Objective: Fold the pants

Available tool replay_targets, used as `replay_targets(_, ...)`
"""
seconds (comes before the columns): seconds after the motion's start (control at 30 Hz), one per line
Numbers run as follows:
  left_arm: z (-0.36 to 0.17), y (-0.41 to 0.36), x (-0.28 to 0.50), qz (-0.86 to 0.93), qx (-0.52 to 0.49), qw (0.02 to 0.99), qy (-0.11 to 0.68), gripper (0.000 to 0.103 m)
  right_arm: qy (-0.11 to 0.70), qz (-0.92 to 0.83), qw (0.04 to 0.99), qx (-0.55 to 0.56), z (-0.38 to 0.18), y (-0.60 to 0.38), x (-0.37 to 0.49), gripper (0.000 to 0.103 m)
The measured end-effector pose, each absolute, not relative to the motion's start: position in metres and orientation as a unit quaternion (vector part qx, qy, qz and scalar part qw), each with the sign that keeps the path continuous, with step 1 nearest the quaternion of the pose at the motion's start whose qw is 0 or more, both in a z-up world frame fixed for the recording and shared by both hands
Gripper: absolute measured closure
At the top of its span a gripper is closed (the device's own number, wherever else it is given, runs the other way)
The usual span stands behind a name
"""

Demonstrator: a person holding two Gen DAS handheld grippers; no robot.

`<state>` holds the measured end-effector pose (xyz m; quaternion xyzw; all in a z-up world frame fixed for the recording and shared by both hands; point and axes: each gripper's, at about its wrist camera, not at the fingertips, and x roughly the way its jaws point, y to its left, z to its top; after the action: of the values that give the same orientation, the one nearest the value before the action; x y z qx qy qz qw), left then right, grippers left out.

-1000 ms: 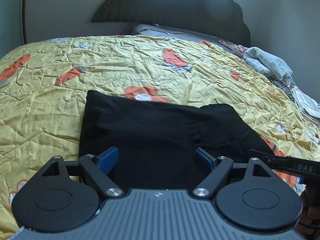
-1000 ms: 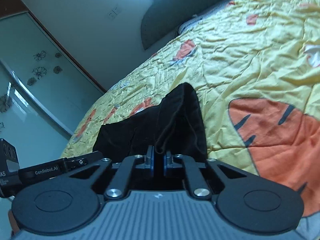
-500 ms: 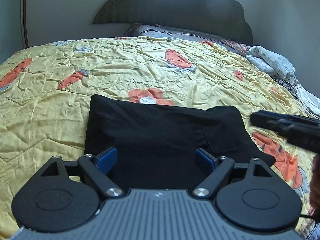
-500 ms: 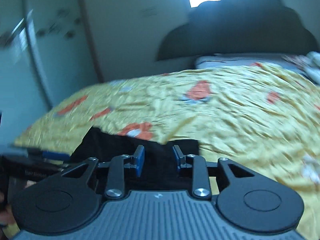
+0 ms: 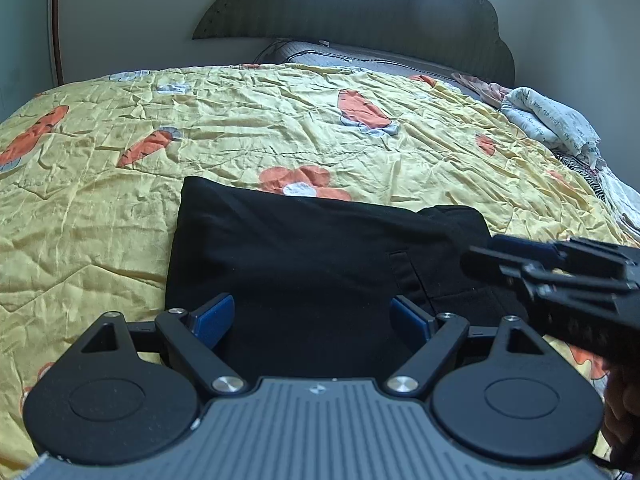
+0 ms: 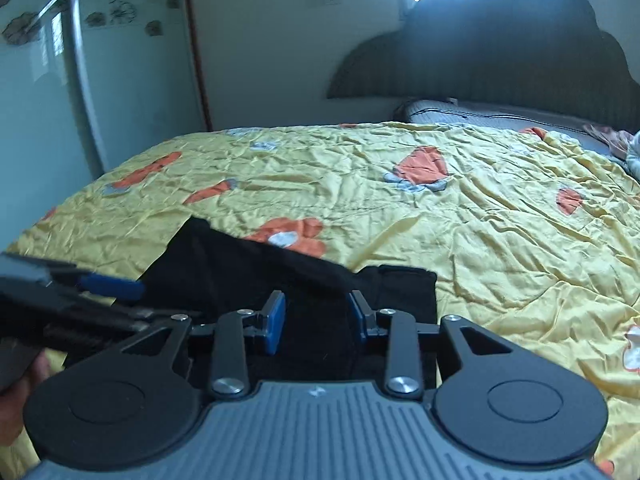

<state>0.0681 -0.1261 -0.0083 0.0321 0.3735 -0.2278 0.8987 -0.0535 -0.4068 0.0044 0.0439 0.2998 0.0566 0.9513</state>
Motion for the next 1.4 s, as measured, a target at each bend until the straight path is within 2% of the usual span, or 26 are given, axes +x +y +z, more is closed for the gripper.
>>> replay_targets(0.33, -0.020, -0.141, 0.051, -0.228, 0.091, 0.897, 0.368, 0.014, 0.324, 0.043, 0.943, 0.063, -0.017, -0.412, -0.057, 0.064)
replay_targets(0.47, -0.021, -0.142, 0.049, -0.231, 0.084, 0.896, 0.369, 0.013, 0.310, 0.037, 0.948, 0.057, -0.012, -0.411, -0.071, 0.053)
replay_targets(0.9, -0.019, -0.141, 0.048, -0.233, 0.079, 0.895, 0.372, 0.013, 0.312, 0.030, 0.947, 0.071, -0.018, -0.423, -0.079, 0.052)
replay_targets(1.03, -0.007, -0.127, 0.048, -0.230, 0.070, 0.905, 0.352, 0.012, 0.311, 0.024, 0.945, 0.097, -0.020, -0.440, -0.076, 0.052)
replay_targets(1.1, -0.003, -0.113, 0.056, -0.213, 0.069, 0.914, 0.339, 0.012, 0.310, 0.020, 0.944, 0.113, -0.022, -0.453, -0.073, 0.048)
replay_targets(1.17, -0.003, -0.095, 0.073, -0.204, 0.052, 0.913, 0.349, 0.012, 0.316, 0.021, 0.939, 0.136, -0.026, -0.468, -0.068, 0.045)
replay_targets(1.4, -0.027, -0.027, 0.128, -0.245, -0.114, 0.852, 0.448, 0.012, 0.348, 0.076, 0.903, 0.241, -0.047, -0.509, -0.050, 0.044)
